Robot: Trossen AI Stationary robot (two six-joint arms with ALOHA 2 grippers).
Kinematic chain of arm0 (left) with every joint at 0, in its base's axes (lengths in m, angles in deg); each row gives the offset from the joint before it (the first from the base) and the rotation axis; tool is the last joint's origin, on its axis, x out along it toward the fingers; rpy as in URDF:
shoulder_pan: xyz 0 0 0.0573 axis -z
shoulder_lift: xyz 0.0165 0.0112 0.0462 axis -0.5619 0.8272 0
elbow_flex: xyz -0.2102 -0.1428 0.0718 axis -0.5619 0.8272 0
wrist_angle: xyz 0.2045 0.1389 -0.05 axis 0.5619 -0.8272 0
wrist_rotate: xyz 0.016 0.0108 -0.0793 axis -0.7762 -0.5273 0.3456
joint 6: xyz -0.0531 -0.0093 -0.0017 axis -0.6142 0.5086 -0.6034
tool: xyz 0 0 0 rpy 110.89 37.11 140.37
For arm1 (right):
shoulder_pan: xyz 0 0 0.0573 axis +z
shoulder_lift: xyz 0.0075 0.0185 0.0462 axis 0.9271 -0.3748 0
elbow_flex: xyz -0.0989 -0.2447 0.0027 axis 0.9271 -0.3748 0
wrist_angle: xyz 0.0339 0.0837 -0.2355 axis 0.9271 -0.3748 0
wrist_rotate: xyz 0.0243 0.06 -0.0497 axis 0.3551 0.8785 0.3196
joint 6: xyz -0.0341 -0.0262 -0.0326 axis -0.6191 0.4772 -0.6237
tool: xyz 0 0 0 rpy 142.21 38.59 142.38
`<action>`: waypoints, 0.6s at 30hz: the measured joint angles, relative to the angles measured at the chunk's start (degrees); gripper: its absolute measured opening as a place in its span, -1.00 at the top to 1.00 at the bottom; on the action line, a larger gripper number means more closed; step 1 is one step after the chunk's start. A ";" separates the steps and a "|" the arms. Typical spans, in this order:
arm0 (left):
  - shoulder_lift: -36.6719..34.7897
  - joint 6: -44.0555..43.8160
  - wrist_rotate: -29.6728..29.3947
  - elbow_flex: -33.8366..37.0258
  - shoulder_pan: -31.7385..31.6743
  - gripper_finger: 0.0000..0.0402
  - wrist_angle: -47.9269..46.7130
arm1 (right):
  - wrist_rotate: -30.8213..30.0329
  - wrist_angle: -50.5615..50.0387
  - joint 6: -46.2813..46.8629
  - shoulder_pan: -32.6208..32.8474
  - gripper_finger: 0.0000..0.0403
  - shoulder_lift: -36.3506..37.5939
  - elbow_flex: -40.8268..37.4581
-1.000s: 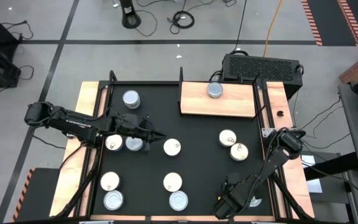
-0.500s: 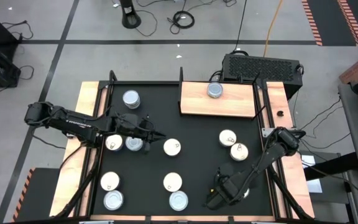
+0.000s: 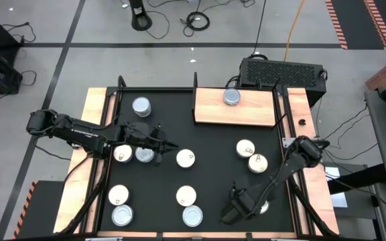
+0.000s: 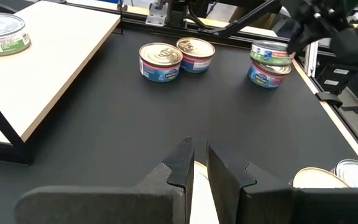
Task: Stack canned seafood by type on shelf
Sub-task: Put the green tuna can on the shelf
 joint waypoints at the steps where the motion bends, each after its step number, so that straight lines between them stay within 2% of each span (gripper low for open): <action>1: 0.00 -0.19 0.01 0.00 0.00 0.78 0.00 | 0.24 0.78 0.11 0.32 1.00 0.02 0.00; 4: 0.00 -0.92 1.92 0.00 -0.02 0.78 -0.07 | 1.20 0.97 0.99 1.17 1.00 0.02 0.00; 10: 0.00 -9.06 8.80 -0.02 0.02 0.78 -5.00 | 1.15 1.17 1.59 2.34 1.00 0.07 0.00; 18: 0.00 -17.57 9.71 -0.89 -0.13 0.78 -7.29 | 1.15 0.99 -3.61 2.35 0.92 0.07 0.00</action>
